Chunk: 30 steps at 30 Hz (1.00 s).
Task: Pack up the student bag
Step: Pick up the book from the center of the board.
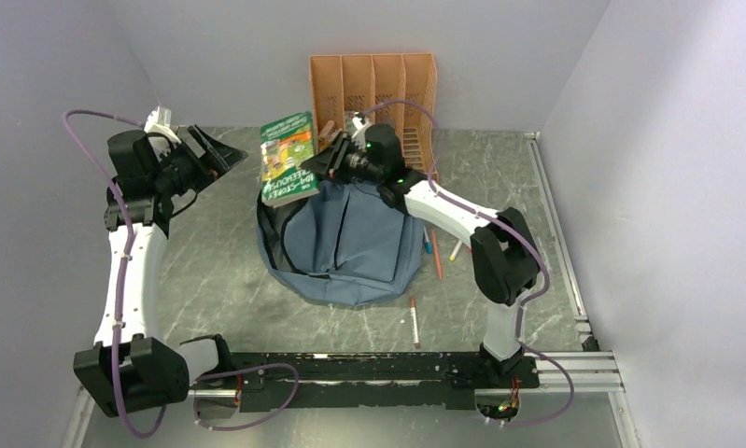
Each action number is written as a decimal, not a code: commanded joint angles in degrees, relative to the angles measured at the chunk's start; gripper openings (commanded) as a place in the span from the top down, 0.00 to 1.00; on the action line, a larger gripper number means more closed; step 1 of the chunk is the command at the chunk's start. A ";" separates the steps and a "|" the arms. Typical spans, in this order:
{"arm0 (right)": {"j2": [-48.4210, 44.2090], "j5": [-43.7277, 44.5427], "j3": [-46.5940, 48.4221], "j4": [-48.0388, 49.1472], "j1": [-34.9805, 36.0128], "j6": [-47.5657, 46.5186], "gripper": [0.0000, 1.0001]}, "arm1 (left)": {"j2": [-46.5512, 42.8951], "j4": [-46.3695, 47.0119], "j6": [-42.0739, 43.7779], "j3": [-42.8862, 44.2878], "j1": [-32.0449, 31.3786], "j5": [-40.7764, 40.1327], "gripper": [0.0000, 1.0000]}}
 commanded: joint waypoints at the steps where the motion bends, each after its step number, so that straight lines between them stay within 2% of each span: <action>1: -6.98 5.16 -2.65 6.54 -3.59 5.80 1.00 | -1.86 7.33 -3.25 0.87 -1.22 3.71 0.11; 7: -13.64 16.07 -10.28 14.17 -7.19 14.14 1.00 | -4.16 25.10 -14.62 -8.36 -5.75 5.16 0.03; 15: -16.17 23.61 -16.92 22.79 -8.54 25.66 1.00 | -5.35 49.20 -28.89 -18.03 -18.13 -5.08 0.03; 21: -16.98 27.55 -19.87 28.37 -9.19 29.08 1.00 | -2.22 55.39 -29.15 -18.42 -29.85 -16.19 0.03; 30: -19.86 27.93 -21.85 31.24 -9.12 29.49 1.00 | 2.96 60.99 -30.59 -19.04 -36.02 -20.18 0.03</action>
